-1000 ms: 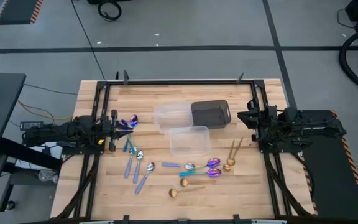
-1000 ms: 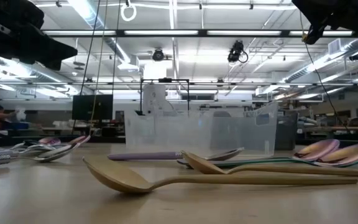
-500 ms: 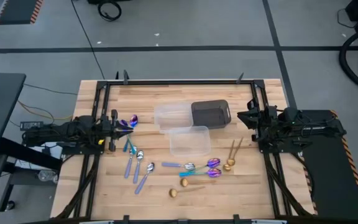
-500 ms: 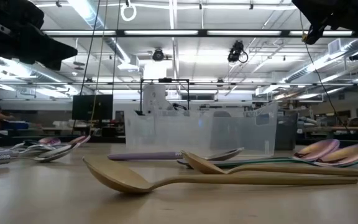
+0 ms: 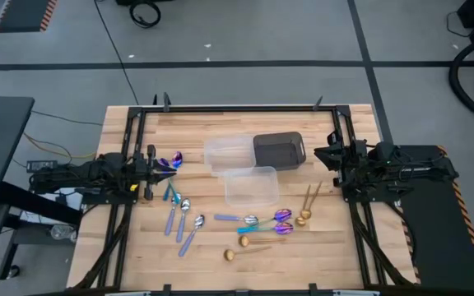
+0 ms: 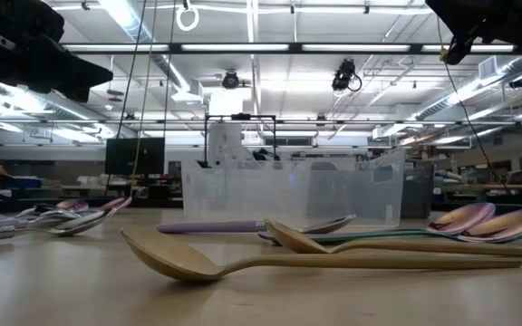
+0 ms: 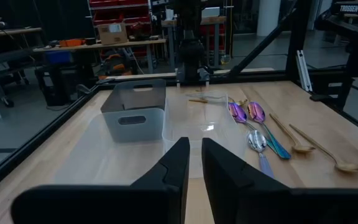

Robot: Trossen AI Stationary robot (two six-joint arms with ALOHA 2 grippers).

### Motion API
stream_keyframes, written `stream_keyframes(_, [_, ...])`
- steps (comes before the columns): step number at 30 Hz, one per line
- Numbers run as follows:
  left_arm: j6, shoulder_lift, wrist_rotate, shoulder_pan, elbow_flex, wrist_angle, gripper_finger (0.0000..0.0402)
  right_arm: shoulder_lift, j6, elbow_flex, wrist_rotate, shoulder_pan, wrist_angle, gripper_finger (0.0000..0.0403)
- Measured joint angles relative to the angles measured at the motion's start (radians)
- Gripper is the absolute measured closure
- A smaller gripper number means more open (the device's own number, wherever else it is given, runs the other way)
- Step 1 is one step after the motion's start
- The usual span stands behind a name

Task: Sort silverware by color (type)

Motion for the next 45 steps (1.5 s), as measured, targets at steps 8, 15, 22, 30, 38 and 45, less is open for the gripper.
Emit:
stream_keyframes(8, [0.0, 0.0, 0.0, 0.0, 0.0, 0.0, 0.0349, 0.0, 0.0, 0.0, 0.0, 0.0, 0.0, 0.0349])
stream_keyframes(15, [0.016, 0.0, 0.0, 0.0, 0.0, 0.026, 0.0349, 0.0, 0.0, 0.0, 0.0, 0.0, 0.0, 0.0349])
stream_keyframes(22, [-0.148, 0.001, 0.001, 0.0, 0.0, 0.147, 0.0349, 0.001, 0.0, 0.0, 0.0, 0.0, 0.012, 0.0349])
stream_keyframes(30, [-0.158, 0.001, 0.001, 0.0, 0.0, 0.233, 0.0349, 0.001, -0.004, 0.001, 0.0, 0.0, 0.11, 0.0349])
stream_keyframes(38, [-0.128, 0.01, -0.039, 0.003, 0.0, 0.433, 0.0349, 0.016, 0.039, 0.001, 0.101, 0.0, 0.12, 0.0349])
stream_keyframes(45, [-0.058, 0.059, -0.231, 0.004, 0.001, 0.667, 0.0349, 0.147, 0.104, 0.061, 0.218, -0.001, -0.001, 0.0356])
